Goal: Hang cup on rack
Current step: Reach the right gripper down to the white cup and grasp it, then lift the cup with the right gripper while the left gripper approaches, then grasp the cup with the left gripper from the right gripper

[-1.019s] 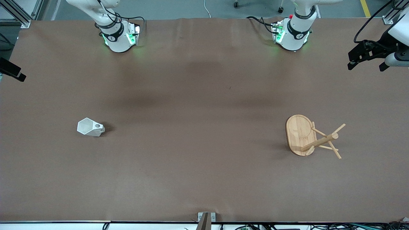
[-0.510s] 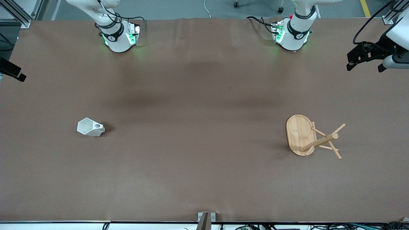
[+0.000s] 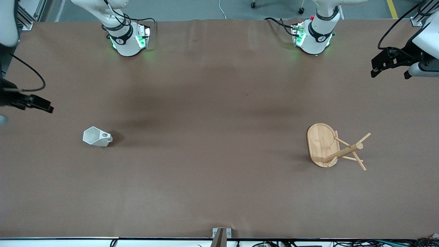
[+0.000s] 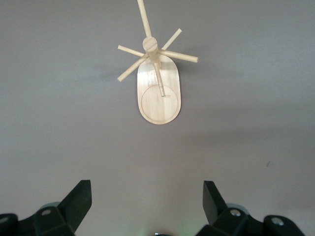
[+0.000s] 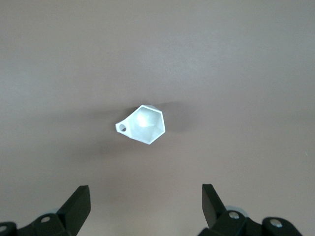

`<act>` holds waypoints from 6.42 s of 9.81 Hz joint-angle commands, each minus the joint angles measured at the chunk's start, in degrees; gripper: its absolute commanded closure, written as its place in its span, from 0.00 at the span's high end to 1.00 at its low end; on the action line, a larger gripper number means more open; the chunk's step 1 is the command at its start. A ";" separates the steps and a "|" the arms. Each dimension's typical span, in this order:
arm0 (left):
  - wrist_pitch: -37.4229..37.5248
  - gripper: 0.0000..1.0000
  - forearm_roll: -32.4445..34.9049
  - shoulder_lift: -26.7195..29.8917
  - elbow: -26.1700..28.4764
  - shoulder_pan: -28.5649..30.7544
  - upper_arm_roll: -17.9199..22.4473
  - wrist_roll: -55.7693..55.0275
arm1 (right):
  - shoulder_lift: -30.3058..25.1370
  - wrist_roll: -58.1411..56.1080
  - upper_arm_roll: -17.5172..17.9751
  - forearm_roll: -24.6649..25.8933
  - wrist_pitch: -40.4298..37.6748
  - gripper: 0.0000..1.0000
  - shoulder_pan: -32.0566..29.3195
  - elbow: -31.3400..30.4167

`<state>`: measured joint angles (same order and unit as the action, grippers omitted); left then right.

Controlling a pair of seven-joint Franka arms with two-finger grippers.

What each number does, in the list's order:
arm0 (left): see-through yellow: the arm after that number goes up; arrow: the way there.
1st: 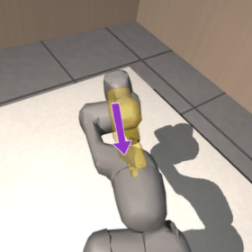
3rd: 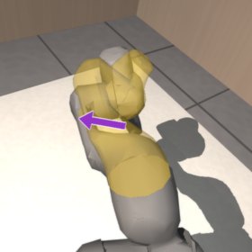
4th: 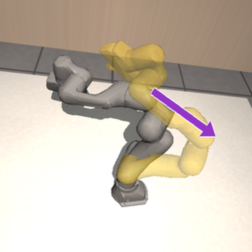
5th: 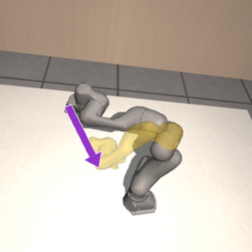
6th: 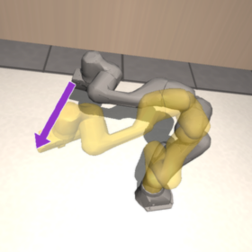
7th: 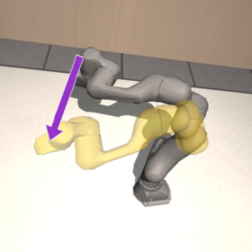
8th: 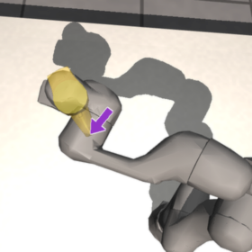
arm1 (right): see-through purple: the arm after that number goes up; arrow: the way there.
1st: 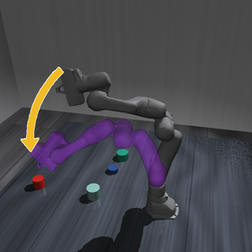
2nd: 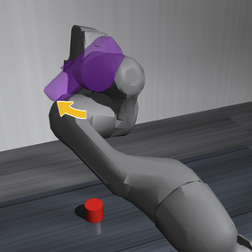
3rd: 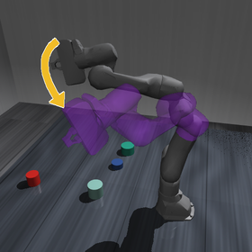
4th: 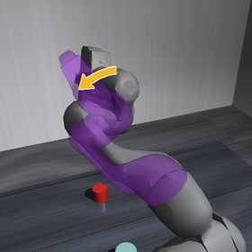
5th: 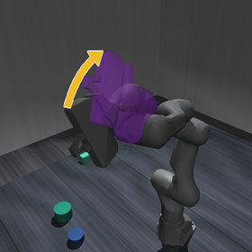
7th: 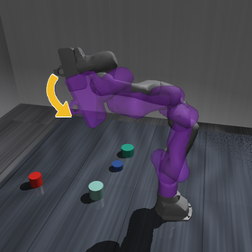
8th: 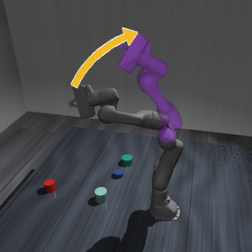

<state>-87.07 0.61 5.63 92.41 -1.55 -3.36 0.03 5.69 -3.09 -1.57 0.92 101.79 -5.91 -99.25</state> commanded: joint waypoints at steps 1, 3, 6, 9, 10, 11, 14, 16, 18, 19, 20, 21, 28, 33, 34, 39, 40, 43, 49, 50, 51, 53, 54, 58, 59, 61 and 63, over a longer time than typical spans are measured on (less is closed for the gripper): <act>0.50 1.00 0.71 -1.58 0.41 0.06 -0.15 0.32 | 2.02 -4.11 -0.01 0.14 9.95 1.00 -1.12 -7.51; 0.50 1.00 0.71 -1.85 0.41 -0.03 -0.15 0.32 | 2.83 -9.10 -0.63 0.14 24.25 1.00 -1.65 -17.77; 0.59 1.00 0.71 -1.94 0.49 0.06 -0.15 1.46 | 9.40 -11.57 -0.54 0.14 35.82 0.99 -1.92 -21.69; 0.67 1.00 0.71 -1.76 0.41 0.15 -0.06 1.55 | 12.58 -14.74 -0.54 0.14 39.27 0.79 -2.18 -21.78; 0.67 1.00 0.71 -1.76 0.49 0.23 0.02 1.55 | 13.28 -14.75 -0.46 0.14 39.54 0.67 -2.09 -21.78; 0.67 1.00 0.71 -1.76 0.49 0.23 0.02 1.55 | 14.16 -14.66 -0.45 0.05 41.02 0.56 -2.00 -21.87; 0.76 1.00 0.71 -1.50 0.49 0.23 0.02 1.73 | 15.22 -14.57 -0.45 -0.04 41.56 0.36 -2.18 -21.69; 0.76 1.00 0.54 -1.23 0.58 2.07 -0.06 3.38 | 16.01 -14.14 -0.37 -0.13 42.26 0.13 -2.18 -21.60; 1.89 1.00 0.45 -1.15 0.32 3.04 -0.06 5.94 | 15.93 -13.87 -0.45 -1.44 41.56 0.01 -2.09 -21.16; 2.43 1.00 0.27 -1.06 0.23 3.05 -0.06 5.86 | 15.75 -13.78 -0.37 -1.79 40.43 0.01 -2.00 -20.90; 2.43 1.00 0.10 -1.06 0.23 3.05 -0.06 5.86 | 15.06 -12.30 -0.37 -2.41 35.98 0.01 -1.74 -19.16; 2.43 1.00 0.01 -1.06 0.32 2.96 -0.06 5.68 | 13.31 -10.11 -0.37 -4.41 29.41 0.01 -1.65 -16.53; 2.08 1.00 -7.79 -1.67 0.23 -6.76 -1.47 6.20 | 12.67 -9.13 4.52 -35.05 -0.54 0.01 7.03 0.37; -9.58 1.00 -17.82 -4.83 0.32 -24.61 -2.09 15.68 | 15.05 -9.13 15.71 -62.93 0.87 0.01 10.38 -0.24; -12.74 1.00 -18.18 -4.92 0.84 -27.25 -2.00 16.05 | 15.05 -9.13 16.24 -66.80 1.39 0.01 12.22 -1.29; -27.53 1.00 -20.91 -9.31 4.27 -30.18 -3.67 23.06 | 14.70 -6.67 22.22 -74.74 10.89 0.01 15.84 -4.28; -27.80 1.00 -20.91 -9.93 4.36 -30.00 -3.67 26.04 | 14.17 -6.23 22.40 -74.75 10.71 0.01 15.84 -4.90; -27.80 1.00 -21.17 -10.20 6.28 -29.30 -3.67 29.85 | 11.28 -0.80 24.33 -74.83 10.71 0.01 15.49 -4.90; -31.49 1.00 -25.56 -10.29 8.40 -30.00 -3.76 29.94 | 8.63 2.20 24.51 -74.92 10.36 0.01 15.57 -4.82; -32.28 1.00 -25.65 -10.37 8.40 -30.17 -4.02 29.94 | 8.20 3.34 25.29 -74.92 10.36 0.01 15.40 -4.64; -32.81 1.00 -26.09 -10.46 8.49 -30.09 -4.37 29.94 | 7.41 4.14 25.65 -74.92 10.19 0.01 15.05 -4.81; -33.07 1.00 -26.09 -11.51 8.40 -30.09 -4.46 30.11 | 7.05 5.46 25.65 -74.92 10.27 0.01 15.14 -4.82; -33.08 1.00 -26.18 -11.52 8.49 -30.09 -4.46 30.81 | 7.05 5.46 25.65 -74.92 10.36 0.01 15.14 -4.82; -32.38 0.30 -26.18 -11.87 8.58 -30.00 -4.46 31.61 | 6.61 5.64 25.74 -74.92 10.53 0.01 15.22 -4.82; -32.11 0.15 -26.18 -11.69 8.58 -29.65 -4.46 31.70 | 6.52 5.64 25.74 -74.92 10.45 0.01 15.22 -4.82; -30.79 0.02 -26.18 -11.61 8.49 -29.30 -4.46 31.70 | 6.00 6.87 25.74 -74.92 10.45 0.01 15.22 -4.73; -29.91 0.00 -26.18 -11.43 8.40 -29.21 -4.37 31.70 | 5.91 10.71 25.74 -74.75 9.49 0.24 14.96 -4.73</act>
<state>-116.67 -25.73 -4.39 98.80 -31.35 -7.80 30.99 15.10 3.38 22.75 -72.07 113.19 10.21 -102.95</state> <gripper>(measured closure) 0.172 0.943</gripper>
